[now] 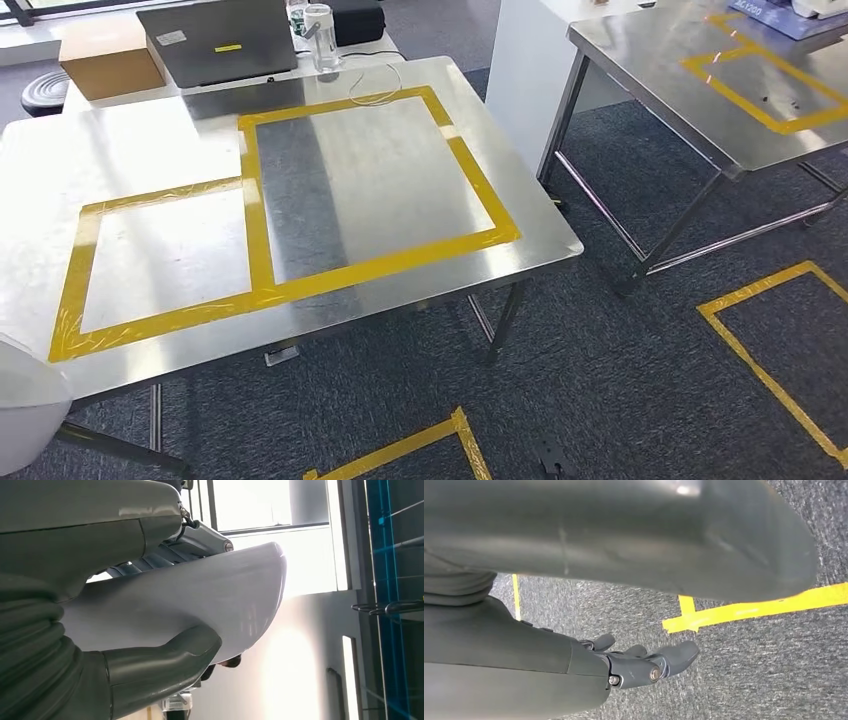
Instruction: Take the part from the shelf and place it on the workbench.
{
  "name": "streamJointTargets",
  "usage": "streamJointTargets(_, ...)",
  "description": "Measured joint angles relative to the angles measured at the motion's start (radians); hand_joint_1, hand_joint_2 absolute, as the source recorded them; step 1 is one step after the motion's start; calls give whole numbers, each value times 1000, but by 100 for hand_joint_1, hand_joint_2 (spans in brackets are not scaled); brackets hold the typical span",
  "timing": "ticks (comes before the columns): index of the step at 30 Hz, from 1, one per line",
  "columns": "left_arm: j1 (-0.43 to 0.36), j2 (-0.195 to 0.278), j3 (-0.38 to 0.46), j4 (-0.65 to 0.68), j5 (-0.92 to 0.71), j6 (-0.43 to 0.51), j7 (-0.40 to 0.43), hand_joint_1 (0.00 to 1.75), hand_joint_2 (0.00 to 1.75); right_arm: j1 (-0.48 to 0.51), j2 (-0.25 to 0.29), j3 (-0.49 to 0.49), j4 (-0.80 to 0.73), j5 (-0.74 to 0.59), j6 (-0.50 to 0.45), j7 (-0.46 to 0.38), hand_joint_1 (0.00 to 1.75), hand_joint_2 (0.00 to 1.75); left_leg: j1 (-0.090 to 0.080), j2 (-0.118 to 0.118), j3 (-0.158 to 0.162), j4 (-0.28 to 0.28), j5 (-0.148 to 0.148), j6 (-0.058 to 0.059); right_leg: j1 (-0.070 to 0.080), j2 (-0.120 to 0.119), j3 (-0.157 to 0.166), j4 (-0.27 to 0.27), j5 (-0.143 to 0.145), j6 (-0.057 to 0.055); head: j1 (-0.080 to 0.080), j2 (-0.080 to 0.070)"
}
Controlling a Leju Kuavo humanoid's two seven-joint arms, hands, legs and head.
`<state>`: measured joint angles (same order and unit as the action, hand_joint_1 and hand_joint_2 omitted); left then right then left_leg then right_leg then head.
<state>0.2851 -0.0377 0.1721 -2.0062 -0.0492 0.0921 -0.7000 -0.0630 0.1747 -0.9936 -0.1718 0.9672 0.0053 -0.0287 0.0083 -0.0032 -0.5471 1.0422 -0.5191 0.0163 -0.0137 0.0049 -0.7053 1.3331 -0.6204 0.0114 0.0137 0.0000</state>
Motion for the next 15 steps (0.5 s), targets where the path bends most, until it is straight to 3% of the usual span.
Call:
streamJointTargets(1, -3, 5, -7, 7, -3, 1, 0, 175, 175, 1, 0, -1, 0, -3, -1, 0, 0, 0, -1, -3, 10, 0, -7, 0, 1, 0, -10, -17, 36, -3, 0, 0)
streamJointTargets(3, -11, 16, -22, 20, -7, 1, 0, 175, 175, 3, 0, -6, 0, -9, -2, -1, 0, 0, -2, -7, 31, 0, -25, -3, 7, 0, 19, -138, 134, -16, 0, 0)
streamJointTargets(4, -16, 21, -29, 26, -8, 1, 0, 175, 175, 3, 0, -9, 0, -12, -2, -2, 0, 0, -4, -8, 38, 0, -34, -7, 11, 0, 40, -200, 164, -23, 0, 0)
streamJointTargets(5, -20, 26, -34, 32, -10, 1, 0, 175, 175, 1, 0, -12, 0, -13, -2, -3, 0, 0, -5, -9, 41, 0, -41, -12, 14, -1, 58, -243, 176, -27, -1, 0)
streamJointTargets(7, -27, 34, -43, 44, -13, 2, 1, 175, 175, -1, 1, -17, 0, -16, -2, -3, 0, 0, -8, -9, 43, -3, -48, -21, 17, 0, 72, -273, 166, -28, -2, 0)
streamJointTargets(11, -42, 53, -56, 63, -14, 8, 2, 175, 175, 1, 3, -23, 0, -17, -7, -3, 0, 0, -11, -5, 63, -20, -45, -11, 13, 2, 79, -284, 163, -24, -2, 0)
streamJointTargets(15, -62, 77, -60, 85, -27, 28, 5, 175, 175, -1, 5, -25, 0, -16, -14, -4, 0, 0, -12, -3, 78, -42, -48, -19, 13, 2, 92, -289, 155, -34, -3, 0)
